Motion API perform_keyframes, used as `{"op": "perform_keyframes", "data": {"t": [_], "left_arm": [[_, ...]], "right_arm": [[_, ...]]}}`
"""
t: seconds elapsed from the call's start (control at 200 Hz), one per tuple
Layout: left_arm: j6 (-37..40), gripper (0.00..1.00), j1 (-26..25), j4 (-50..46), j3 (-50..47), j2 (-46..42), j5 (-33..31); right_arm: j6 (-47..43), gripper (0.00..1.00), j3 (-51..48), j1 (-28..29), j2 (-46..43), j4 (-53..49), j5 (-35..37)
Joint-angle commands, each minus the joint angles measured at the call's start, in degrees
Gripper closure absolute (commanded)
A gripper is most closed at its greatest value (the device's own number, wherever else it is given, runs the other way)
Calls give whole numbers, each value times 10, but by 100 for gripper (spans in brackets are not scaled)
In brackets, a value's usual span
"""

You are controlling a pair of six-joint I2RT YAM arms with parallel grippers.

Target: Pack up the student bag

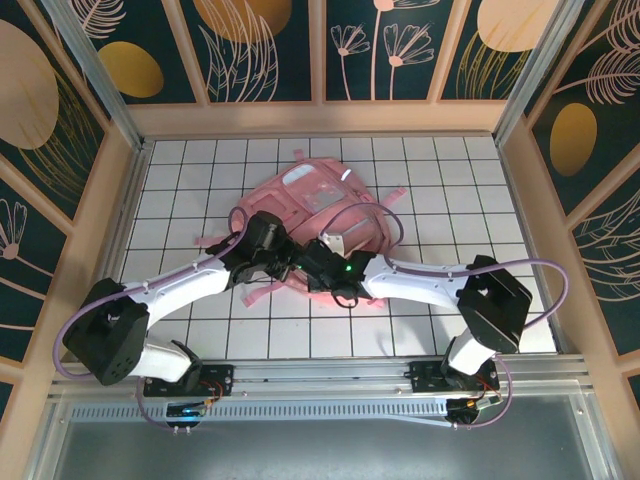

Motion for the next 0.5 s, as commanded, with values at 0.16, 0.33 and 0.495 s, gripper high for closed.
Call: {"op": "perform_keyframes", "data": {"t": [0.16,0.33,0.495], "left_arm": [[56,100,7,-44,3,-15,-30],[102,100,47,-6,-45,3,12],[188,100,89,-61,-21,5,15]], "right_arm": [[-97,100,-38,-19,-56,41,-77],[-165,100,-60,-52,-78,42,-116],[-223,100,-94,-100,-97,58,-177]]}}
